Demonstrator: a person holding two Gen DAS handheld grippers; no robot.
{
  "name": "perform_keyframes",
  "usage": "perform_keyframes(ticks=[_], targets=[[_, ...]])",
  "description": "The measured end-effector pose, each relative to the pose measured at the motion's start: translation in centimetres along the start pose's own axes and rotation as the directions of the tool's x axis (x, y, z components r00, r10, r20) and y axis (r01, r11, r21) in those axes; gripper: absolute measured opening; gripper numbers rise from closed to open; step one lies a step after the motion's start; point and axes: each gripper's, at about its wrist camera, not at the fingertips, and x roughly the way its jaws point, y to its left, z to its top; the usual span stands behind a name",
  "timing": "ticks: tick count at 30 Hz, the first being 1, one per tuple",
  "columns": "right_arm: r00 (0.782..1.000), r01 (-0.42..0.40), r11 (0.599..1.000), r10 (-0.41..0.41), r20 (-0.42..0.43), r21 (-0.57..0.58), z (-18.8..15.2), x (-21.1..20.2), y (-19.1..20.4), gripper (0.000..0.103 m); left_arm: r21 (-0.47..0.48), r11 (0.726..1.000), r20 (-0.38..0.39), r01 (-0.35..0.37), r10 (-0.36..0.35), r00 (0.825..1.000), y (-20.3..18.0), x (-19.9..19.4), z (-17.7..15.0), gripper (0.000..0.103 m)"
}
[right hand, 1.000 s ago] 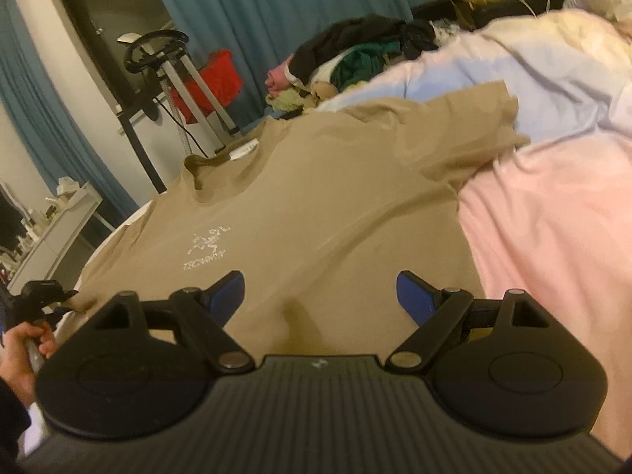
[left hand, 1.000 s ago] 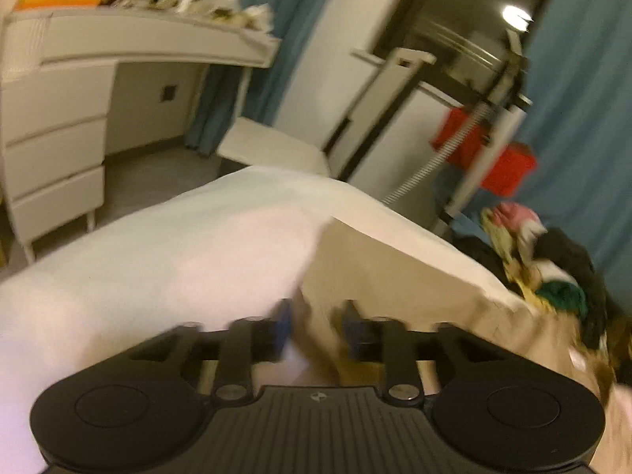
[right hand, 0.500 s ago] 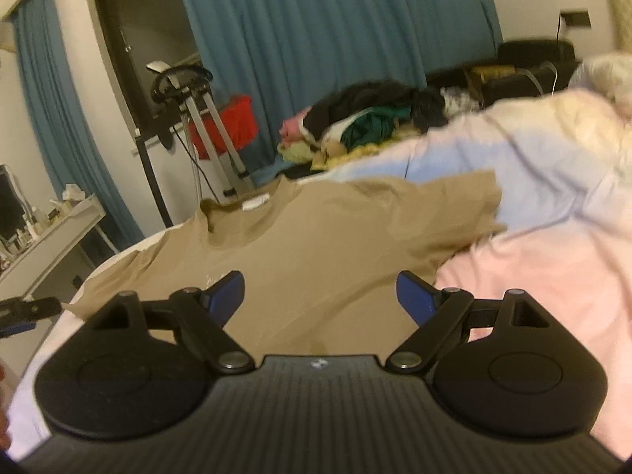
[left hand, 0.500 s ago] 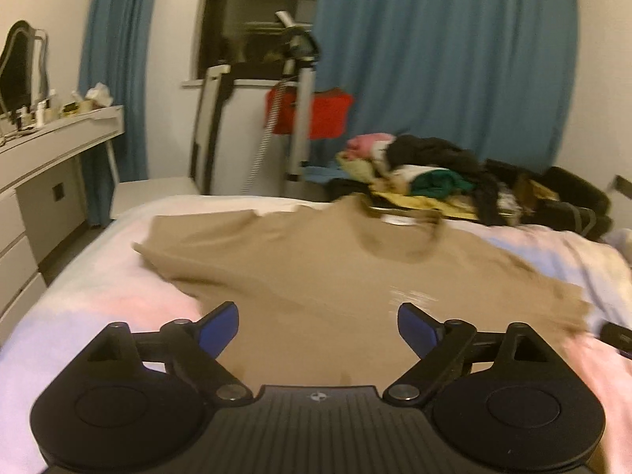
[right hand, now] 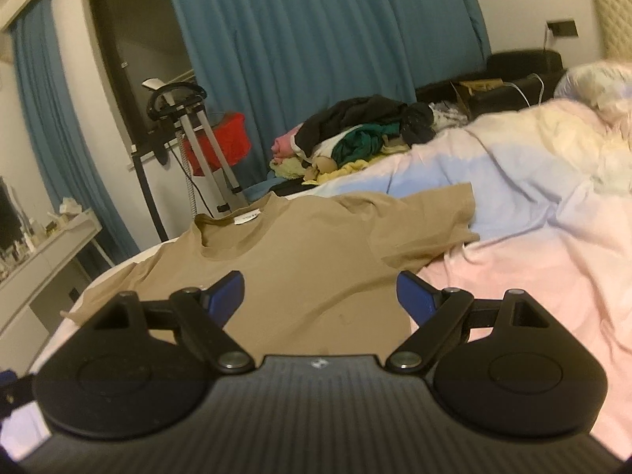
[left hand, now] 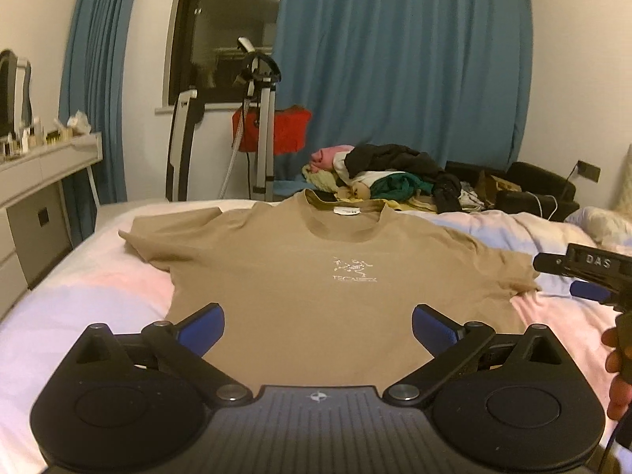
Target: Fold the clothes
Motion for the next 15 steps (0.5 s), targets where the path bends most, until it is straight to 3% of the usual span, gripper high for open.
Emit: perform_keyframes(ticks=[6,10,13,15], targets=[[0.999,0.032,0.999,-0.032,0.001,0.042,-0.7,2.5,-2.1,0.086,0.017,1.000,-0.001,-0.007,0.007,1.000,-0.1,0.5,-0.7,0.102],[1.000,0.003,0.988,-0.005,0.010,0.153,-0.7,3.9,-4.8,0.086,-0.010,1.000,-0.046,-0.014,0.014,0.999,0.6,1.6,-1.3,0.102],[0.998,-0.036,0.952,0.049,-0.035,0.304,-0.6,6.3,-7.9,0.088,-0.033,0.999,-0.076,-0.025,0.022,0.997,1.0,2.2,-1.6,0.102],[0.991,-0.072,0.903,0.112,-0.071,0.423,-0.7,8.4,-10.3,0.087,-0.045,0.998,-0.092,-0.036,0.031,0.995,1.3,2.5,-1.8,0.102]])
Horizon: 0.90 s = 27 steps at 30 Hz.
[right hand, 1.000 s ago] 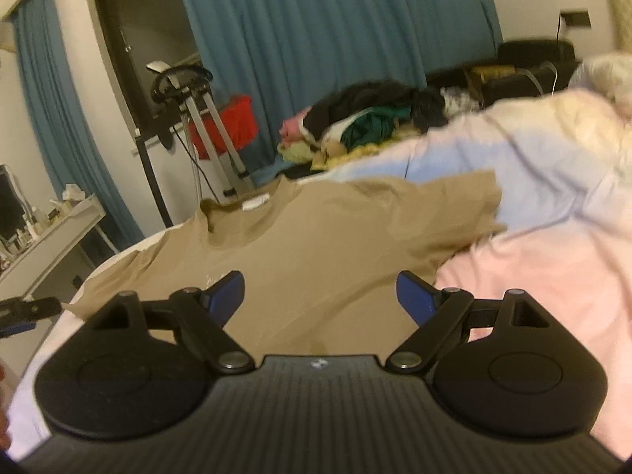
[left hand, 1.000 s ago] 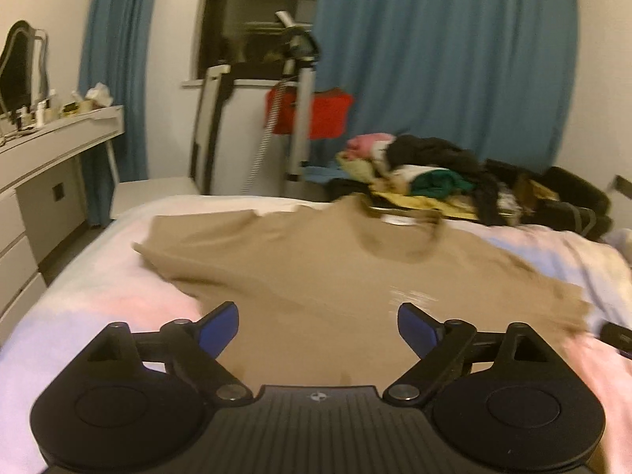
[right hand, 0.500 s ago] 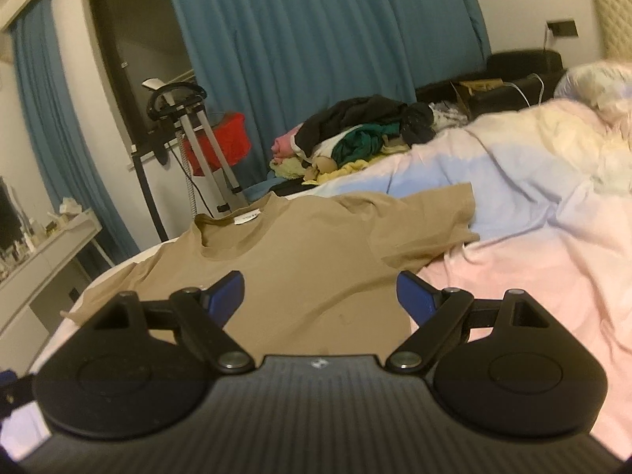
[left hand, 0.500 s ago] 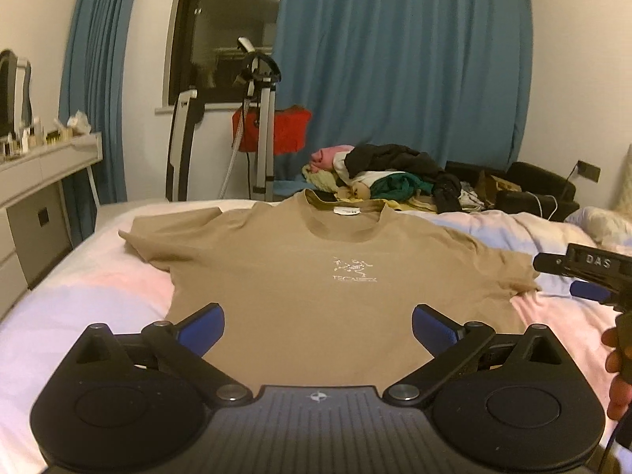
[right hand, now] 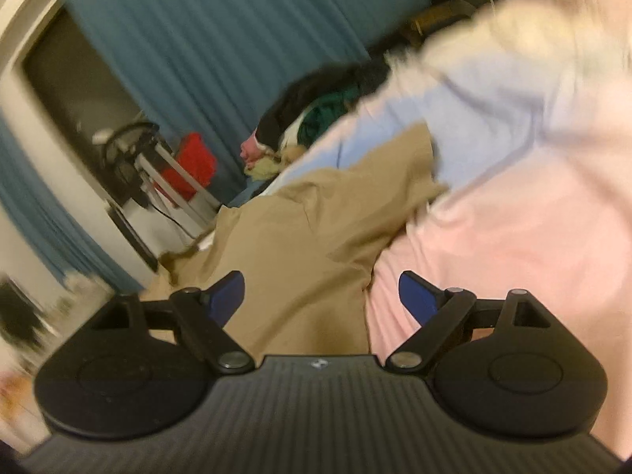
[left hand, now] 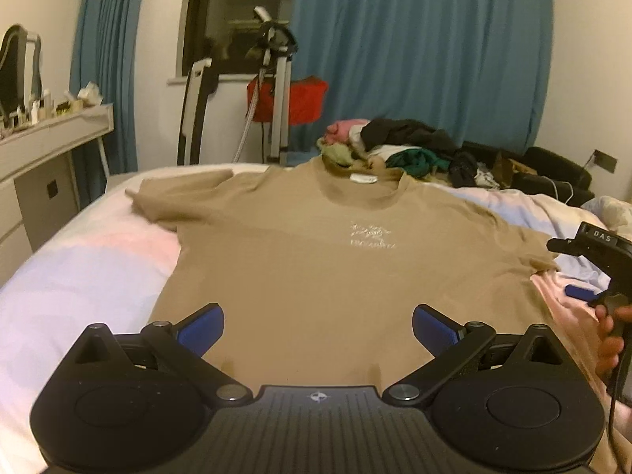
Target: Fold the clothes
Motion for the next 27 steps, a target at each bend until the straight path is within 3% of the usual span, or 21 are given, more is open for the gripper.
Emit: perform_keyframes(ticks=[4,8,12,16,19,21,22,24,26,27], targets=[[0.996,-0.079,0.976,0.084,-0.021,0.202,0.7,3.4,-3.5,0.087,0.010,1.000,-0.023,0.015,-0.015,1.000,-0.2,1.0,-0.3,0.102],[0.988,-0.147,0.950,0.155,-0.007,0.275,1.2,6.8,-4.3,0.073,0.027,0.999,-0.043,0.016,-0.015,0.999,-0.8,2.7,-0.6,0.102],[0.992,-0.127,0.955,0.118,0.047,0.270,1.7,9.5,-4.3,0.072,0.021,1.000,-0.066,0.021,-0.020,0.998,-1.1,4.8,-0.7,0.102],[0.981,-0.159,0.962,0.129,0.144,0.220,2.6,11.2,-4.1,0.071,-0.010,0.999,-0.087,0.032,-0.033,0.996,-1.0,6.6,-0.7,0.102],[0.980,-0.130,0.967,0.091,0.178,0.219,3.8,12.7,-4.3,0.070,-0.026,0.999,-0.098,0.043,-0.046,0.994,-1.0,7.7,-0.7,0.102],[0.982,-0.071,0.977,0.034,0.183,0.200,4.5,13.7,-3.7,0.059,-0.029,0.998,-0.097,0.047,-0.050,0.994,-1.1,8.2,-0.6,0.102],[0.983,-0.023,0.986,-0.008,0.186,0.166,4.8,14.1,-3.1,0.049,-0.030,0.998,-0.097,0.047,-0.050,0.994,-1.2,8.5,-0.5,0.102],[0.979,0.072,0.994,-0.085,0.185,0.078,5.3,14.7,-1.6,0.041,-0.032,0.998,-0.105,0.051,-0.054,0.993,-1.3,9.0,-0.4,0.102],[0.969,0.166,0.986,-0.160,0.188,-0.015,5.8,15.3,-0.1,0.016,-0.024,0.998,-0.110,0.052,-0.055,0.992,-1.4,9.2,-0.4,0.102],[0.961,0.212,0.975,-0.197,0.193,-0.061,6.0,15.5,0.7,0.011,-0.019,0.999,-0.109,0.050,-0.052,0.993,-1.5,9.2,-0.4,0.102]])
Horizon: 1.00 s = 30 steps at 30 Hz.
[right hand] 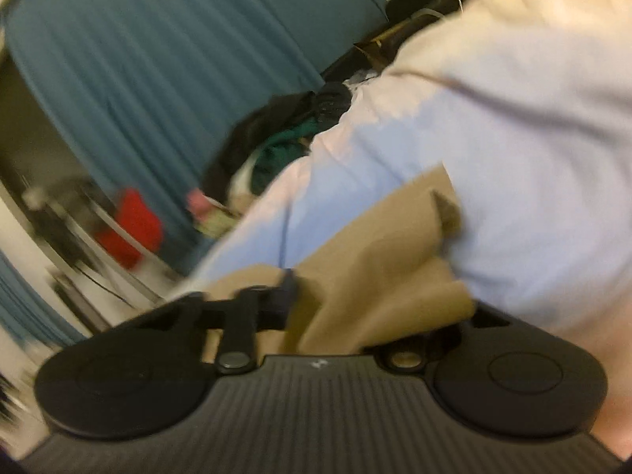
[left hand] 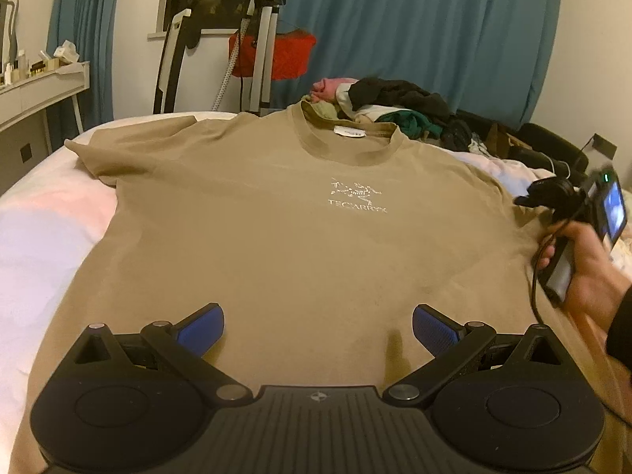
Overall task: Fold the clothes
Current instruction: 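Grasp the shirt side with the right gripper and fold it toward the middle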
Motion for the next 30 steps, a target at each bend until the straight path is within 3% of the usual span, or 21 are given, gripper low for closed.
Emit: perform_keyframes(ticks=[5,9,14,17,21,23,27,30], targets=[[0.995,0.067,0.976,-0.049,0.090,-0.208,2.3,-3.0,4.0,0.005,0.012,1.000,0.046,0.008,-0.009,0.999,0.5,-1.0,1.0,0.102],[0.985,0.085,0.900,-0.010,0.173,-0.428,2.6,-6.1,11.3,0.005,0.018,1.000,0.126,-0.022,0.020,0.992,1.8,-2.5,2.6,0.102],[0.979,0.086,0.744,0.060,0.196,-0.662,-0.7,-7.9,21.4,0.005,-0.101,0.994,0.192,-0.034,0.053,0.980,5.3,-4.6,4.2,0.103],[0.979,0.090,0.602,0.091,0.180,-0.793,-5.9,-7.6,26.7,0.005,-0.164,0.985,0.218,-0.046,0.082,0.973,7.6,-5.5,5.0,0.103],[0.991,0.047,0.467,0.093,0.101,-0.883,-13.5,-5.3,31.1,0.005,-0.164,0.979,0.277,-0.122,0.164,0.947,10.1,-5.5,5.0,0.103],[0.995,0.023,0.443,0.080,0.066,-0.896,-15.8,-4.2,32.1,0.005,-0.182,0.966,0.255,-0.185,0.228,0.940,11.3,-4.7,4.9,0.103],[0.999,-0.020,0.413,0.050,0.001,-0.911,-19.7,-2.0,34.0,0.007,-0.212,0.962,0.205,-0.174,0.218,0.954,12.9,-3.0,5.0,0.103],[0.995,-0.070,0.439,0.098,-0.030,-0.896,-19.9,-2.3,34.2,0.010,-0.217,0.963,0.198,-0.160,0.204,0.959,13.4,-2.4,5.0,0.103]])
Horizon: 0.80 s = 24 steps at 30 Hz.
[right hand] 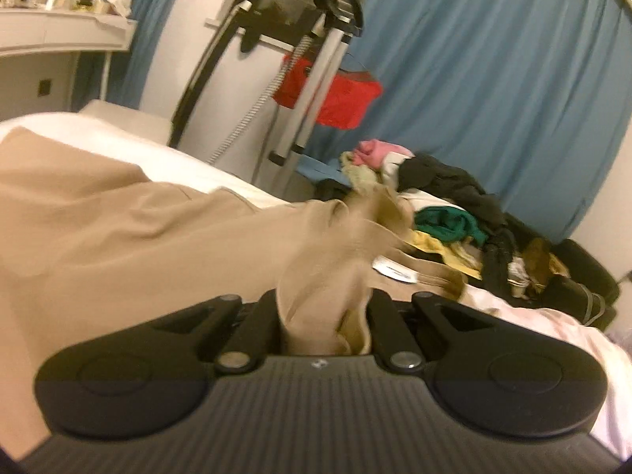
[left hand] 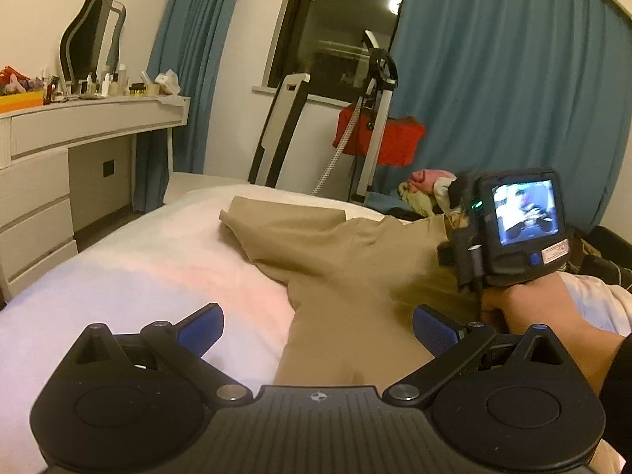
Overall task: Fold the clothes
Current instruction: 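Grasp the shirt side with the right gripper and fold it toward the middle, then grasp the opposite shirt side with the left gripper and fold it over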
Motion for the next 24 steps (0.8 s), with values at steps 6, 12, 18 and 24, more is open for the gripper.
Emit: perform_keyframes(ticks=[6,12,18,24], targets=[[0.970,-0.224,0.963,0.205,0.132,0.149,0.7,-5.4,-3.3,0.097,-0.016,0.999,-0.029,0.038,-0.038,0.999,-0.5,0.6,-0.9,0.103],[0.948,-0.300,0.915,0.256,0.188,0.269,-0.2,-15.5,-7.9,0.097,0.046,0.998,-0.014,0.050,-0.049,0.999,-2.3,-0.7,-1.6,0.103],[0.951,-0.302,0.851,0.237,0.200,0.430,-4.4,-26.7,-13.8,0.097,0.088,0.995,-0.016,0.047,-0.045,0.999,-3.3,-2.3,-2.1,0.103],[0.966,-0.259,0.813,0.225,0.128,0.521,-9.7,-34.4,-18.0,0.097,0.078,0.994,-0.045,0.082,-0.078,0.996,-4.2,-6.1,-2.5,0.103]])
